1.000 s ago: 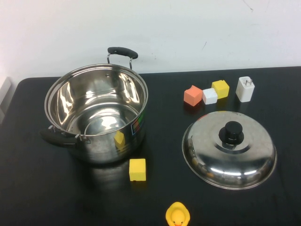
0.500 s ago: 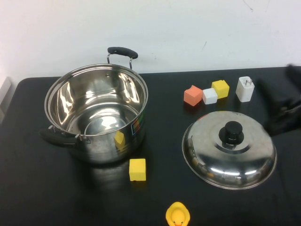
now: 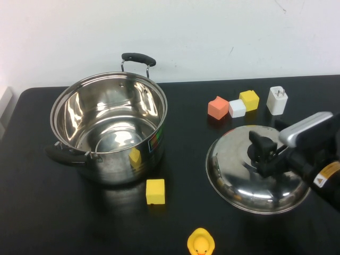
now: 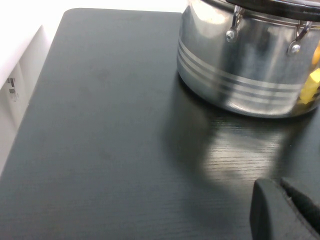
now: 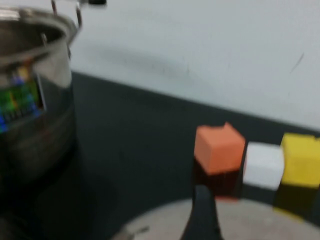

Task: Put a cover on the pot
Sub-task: Pick up the pot lid

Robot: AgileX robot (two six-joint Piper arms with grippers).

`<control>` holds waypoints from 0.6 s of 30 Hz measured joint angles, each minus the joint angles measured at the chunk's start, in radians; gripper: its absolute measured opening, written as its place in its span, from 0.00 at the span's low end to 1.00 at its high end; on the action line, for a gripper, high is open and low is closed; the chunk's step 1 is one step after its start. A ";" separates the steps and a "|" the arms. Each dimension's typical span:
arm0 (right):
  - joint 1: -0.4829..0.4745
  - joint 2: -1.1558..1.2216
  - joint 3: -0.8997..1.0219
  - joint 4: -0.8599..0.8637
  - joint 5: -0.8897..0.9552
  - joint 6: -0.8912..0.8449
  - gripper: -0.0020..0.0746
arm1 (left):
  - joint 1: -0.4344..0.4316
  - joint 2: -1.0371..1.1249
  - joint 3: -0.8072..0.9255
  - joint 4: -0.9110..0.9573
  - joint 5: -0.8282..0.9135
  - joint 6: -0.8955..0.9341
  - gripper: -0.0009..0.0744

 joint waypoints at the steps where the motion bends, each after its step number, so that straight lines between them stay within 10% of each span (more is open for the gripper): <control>1: 0.000 0.020 -0.008 0.002 0.000 0.000 0.68 | 0.000 0.000 0.000 0.000 0.000 0.000 0.01; 18: 0.000 0.112 -0.050 0.014 0.004 0.031 0.47 | 0.000 0.000 0.000 0.000 0.000 0.000 0.01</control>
